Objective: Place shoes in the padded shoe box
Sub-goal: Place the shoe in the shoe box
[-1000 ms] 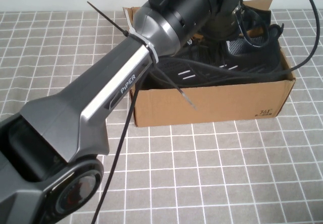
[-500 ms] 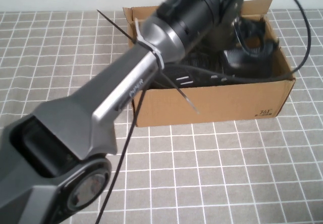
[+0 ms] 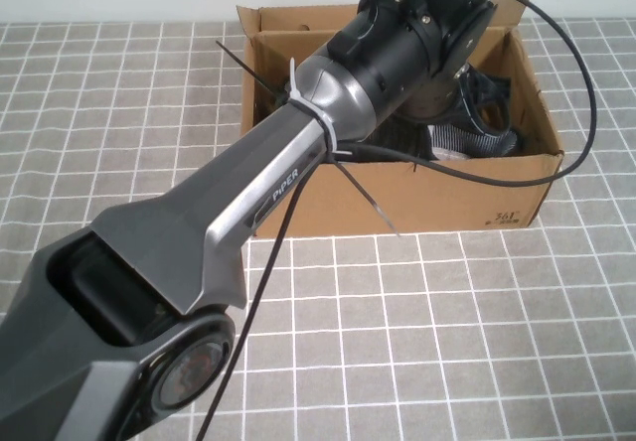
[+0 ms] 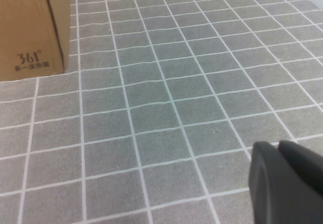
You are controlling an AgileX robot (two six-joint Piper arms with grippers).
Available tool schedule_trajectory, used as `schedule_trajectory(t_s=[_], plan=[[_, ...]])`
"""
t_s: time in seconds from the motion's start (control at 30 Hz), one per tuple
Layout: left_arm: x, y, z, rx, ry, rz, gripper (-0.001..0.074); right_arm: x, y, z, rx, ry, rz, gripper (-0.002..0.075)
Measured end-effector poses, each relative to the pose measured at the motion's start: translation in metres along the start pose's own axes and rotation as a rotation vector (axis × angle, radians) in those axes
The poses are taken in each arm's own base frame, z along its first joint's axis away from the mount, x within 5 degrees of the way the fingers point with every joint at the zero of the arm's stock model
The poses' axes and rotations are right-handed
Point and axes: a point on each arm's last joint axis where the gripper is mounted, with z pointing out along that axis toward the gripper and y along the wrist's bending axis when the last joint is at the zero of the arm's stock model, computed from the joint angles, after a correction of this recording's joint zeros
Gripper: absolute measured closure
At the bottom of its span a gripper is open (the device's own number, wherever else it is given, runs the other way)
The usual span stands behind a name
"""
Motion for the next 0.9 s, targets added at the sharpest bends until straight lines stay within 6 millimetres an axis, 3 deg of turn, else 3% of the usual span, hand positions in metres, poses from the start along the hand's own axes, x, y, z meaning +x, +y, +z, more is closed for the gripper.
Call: schedule_trajectory(t_s=[0.5, 0.67, 0.9], plan=[[0.0014, 0.0024, -0.0009, -0.024, 0.022, 0.163, 0.0714, 0.0, 0.0, 0.0, 0.0, 0.0, 0.0, 0.0734], [-0.0016, 0.0031, -0.0054, -0.027, 0.009, 0.267, 0.0566, 0.0, 0.0, 0.0, 0.0, 0.0, 0.0, 0.0734], [-0.0049, 0.0065, -0.0064, -0.068, -0.017, 0.319, 0.0274, 0.0, 0.0, 0.0, 0.0, 0.0, 0.0, 0.0734]])
